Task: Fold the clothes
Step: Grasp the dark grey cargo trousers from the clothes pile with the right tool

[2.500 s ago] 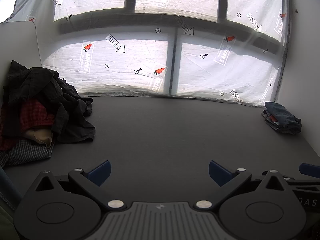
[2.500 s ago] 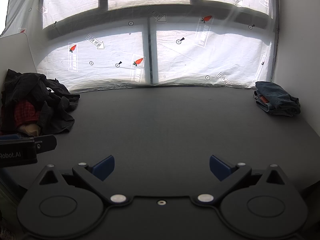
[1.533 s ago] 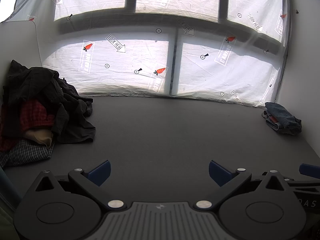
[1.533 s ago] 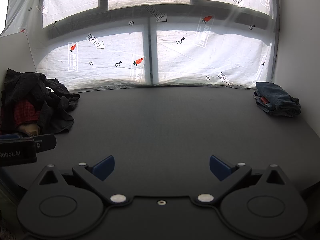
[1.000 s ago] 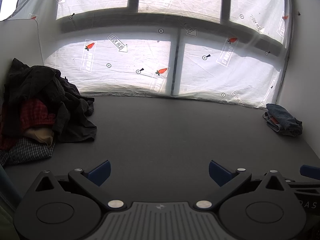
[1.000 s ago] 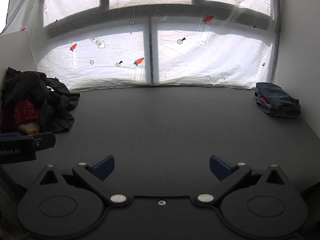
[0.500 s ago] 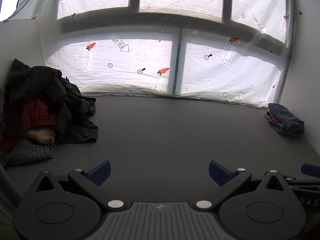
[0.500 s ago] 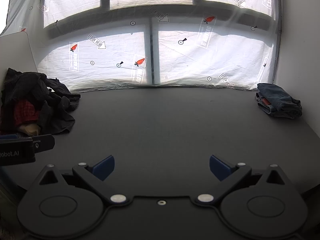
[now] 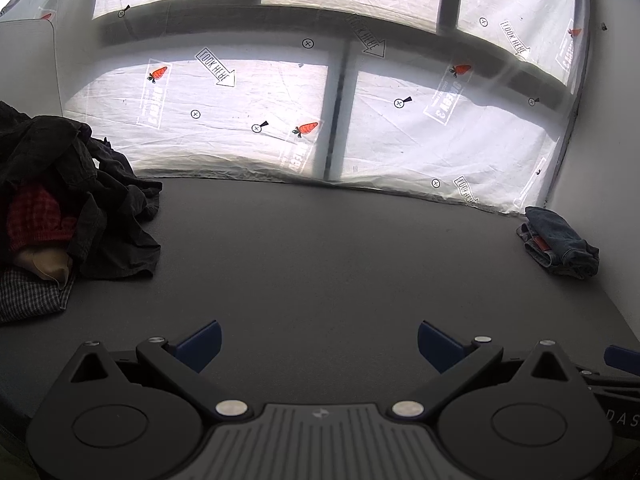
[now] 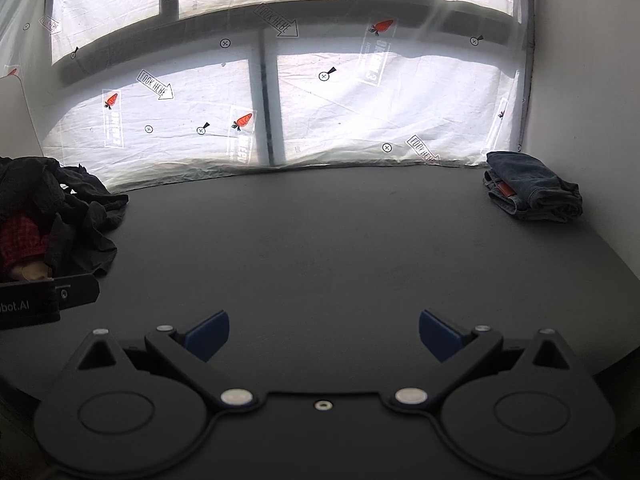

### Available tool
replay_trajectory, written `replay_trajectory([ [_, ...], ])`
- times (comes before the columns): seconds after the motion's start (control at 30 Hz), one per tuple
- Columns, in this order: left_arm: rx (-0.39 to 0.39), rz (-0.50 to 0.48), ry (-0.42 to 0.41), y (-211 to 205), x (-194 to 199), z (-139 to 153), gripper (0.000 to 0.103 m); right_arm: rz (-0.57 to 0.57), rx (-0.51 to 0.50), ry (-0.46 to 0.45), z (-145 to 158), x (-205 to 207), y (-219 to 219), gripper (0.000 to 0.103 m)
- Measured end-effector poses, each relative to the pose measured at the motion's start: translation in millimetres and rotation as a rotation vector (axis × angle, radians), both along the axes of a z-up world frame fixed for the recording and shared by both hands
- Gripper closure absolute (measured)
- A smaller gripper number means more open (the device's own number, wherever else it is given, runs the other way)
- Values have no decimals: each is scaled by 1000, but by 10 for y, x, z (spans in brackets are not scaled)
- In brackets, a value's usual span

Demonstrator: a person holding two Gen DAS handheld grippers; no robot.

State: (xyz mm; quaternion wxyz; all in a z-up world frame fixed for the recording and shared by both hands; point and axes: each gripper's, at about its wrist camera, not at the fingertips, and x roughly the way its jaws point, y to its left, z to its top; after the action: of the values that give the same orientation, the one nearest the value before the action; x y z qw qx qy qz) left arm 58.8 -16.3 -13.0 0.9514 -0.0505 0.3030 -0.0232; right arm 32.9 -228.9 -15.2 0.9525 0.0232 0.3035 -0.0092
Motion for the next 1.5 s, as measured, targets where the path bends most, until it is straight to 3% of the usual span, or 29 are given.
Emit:
replay_trajectory([
  [0.2,52,54,-24,-48,411,106,0,-22,-11,-33,-40,568,-199,0],
  [0.43,-111,229,90,185,1070,139,0,56,-23,-39,-74,1285,-220,1],
  [0.5,-133,269,82,267,1138,125,0,106,-4,-28,-118,1480,-215,1],
  [0.7,-153,387,171,685,1447,-41,0,227,-22,-13,-176,1980,23,6],
  [0.77,-168,439,171,887,1570,-76,0,263,-5,3,-188,2161,118,11],
  [0.8,-176,466,170,989,1632,-94,0,278,-3,9,-195,2249,184,18],
  [0.93,-180,518,163,1457,1960,-170,0,359,-7,16,-256,2599,579,26],
  [1.0,-207,547,162,1719,2155,-212,0,398,-4,23,-285,2788,821,36],
  [1.13,-268,623,165,2281,2516,-384,0,523,-6,41,-400,3268,1536,40],
  [1.3,-265,712,198,2884,2837,-676,2,720,-47,106,-735,3823,2534,51],
  [1.4,-241,698,192,3145,2928,-769,11,844,-85,120,-967,4033,3076,62],
  [1.5,-191,675,183,3321,2963,-799,20,979,-132,104,-1182,4124,3584,61],
])
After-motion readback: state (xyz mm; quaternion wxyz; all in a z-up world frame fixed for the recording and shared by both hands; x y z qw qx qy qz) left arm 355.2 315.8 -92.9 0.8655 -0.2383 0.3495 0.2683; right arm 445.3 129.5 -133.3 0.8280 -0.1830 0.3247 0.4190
